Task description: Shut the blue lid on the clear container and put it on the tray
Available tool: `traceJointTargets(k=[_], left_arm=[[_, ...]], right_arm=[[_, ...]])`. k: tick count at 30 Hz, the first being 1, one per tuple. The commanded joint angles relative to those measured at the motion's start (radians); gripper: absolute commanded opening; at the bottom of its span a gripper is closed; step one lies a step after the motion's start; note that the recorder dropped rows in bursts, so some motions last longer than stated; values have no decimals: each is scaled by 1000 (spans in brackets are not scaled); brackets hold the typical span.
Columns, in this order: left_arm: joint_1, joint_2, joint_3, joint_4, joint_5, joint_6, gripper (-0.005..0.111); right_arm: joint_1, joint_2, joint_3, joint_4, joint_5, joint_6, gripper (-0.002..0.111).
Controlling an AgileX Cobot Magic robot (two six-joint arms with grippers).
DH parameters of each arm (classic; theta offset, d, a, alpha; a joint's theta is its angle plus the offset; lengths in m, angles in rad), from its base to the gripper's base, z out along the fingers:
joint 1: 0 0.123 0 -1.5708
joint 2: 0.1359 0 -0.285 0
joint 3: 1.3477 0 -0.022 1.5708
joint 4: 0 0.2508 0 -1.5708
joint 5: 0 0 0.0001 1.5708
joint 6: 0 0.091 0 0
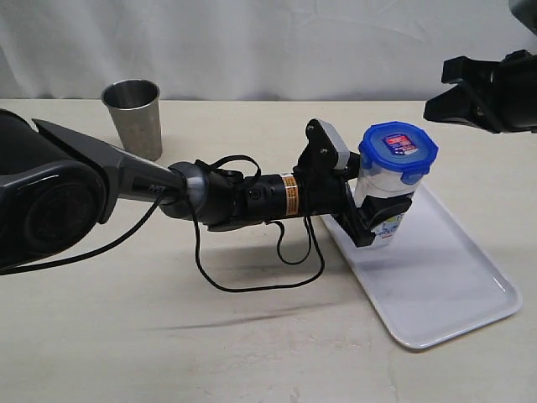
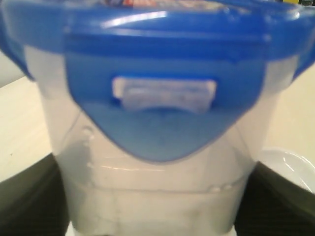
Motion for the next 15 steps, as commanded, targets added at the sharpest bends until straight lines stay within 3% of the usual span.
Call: traceJointTargets(k=[1, 8, 15], left_arm=[[-3, -2, -1, 8, 48, -17, 0], [-3, -2, -1, 8, 63, -29, 0], [-3, -2, -1, 13, 61, -29, 2]], right_arm=[[30, 32, -3, -5, 19, -15, 4], [102, 84, -3, -17, -48, -20, 4], [102, 107, -3, -180, -128, 101, 4]])
